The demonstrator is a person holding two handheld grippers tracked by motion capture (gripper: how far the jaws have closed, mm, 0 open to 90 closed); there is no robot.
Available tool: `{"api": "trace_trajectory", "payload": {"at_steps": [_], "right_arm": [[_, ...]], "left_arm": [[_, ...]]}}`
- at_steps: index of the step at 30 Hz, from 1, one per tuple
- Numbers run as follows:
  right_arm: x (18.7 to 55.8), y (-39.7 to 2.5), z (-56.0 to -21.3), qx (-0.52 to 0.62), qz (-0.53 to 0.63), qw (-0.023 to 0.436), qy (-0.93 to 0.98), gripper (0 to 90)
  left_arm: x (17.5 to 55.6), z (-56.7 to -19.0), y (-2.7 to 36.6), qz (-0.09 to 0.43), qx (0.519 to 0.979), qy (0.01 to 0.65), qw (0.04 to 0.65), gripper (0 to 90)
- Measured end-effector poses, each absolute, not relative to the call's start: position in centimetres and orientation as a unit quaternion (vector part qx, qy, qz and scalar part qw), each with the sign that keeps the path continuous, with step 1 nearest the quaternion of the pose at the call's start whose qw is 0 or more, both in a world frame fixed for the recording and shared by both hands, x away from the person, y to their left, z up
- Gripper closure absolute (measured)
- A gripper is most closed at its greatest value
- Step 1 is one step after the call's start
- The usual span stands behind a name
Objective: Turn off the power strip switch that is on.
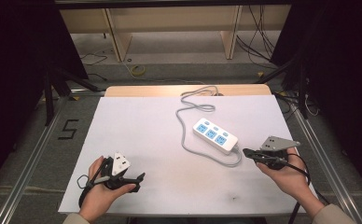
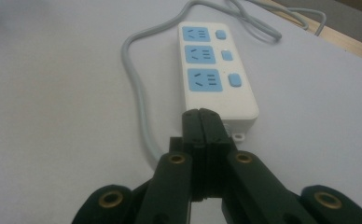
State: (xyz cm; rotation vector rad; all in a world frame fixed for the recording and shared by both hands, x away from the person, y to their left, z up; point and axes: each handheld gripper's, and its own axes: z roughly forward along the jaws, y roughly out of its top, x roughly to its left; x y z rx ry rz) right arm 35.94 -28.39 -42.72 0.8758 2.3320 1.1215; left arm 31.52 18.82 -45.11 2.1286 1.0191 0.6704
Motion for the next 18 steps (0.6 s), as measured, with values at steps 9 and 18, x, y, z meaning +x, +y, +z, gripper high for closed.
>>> {"api": "trace_trajectory", "payload": {"at_steps": [9,18], "right_arm": [[37.7,-27.5,-42.6,0.324,0.400,0.191,0.836,90.0],[39.1,-27.0,-42.5,0.330,0.396,0.185,0.837,90.0]], "left_arm": [[31.5,-45.1,18.8,0.259,0.816,0.390,0.338,10.1],[31.5,-45.2,18.7,0.258,0.817,0.389,0.338,10.1]]}}
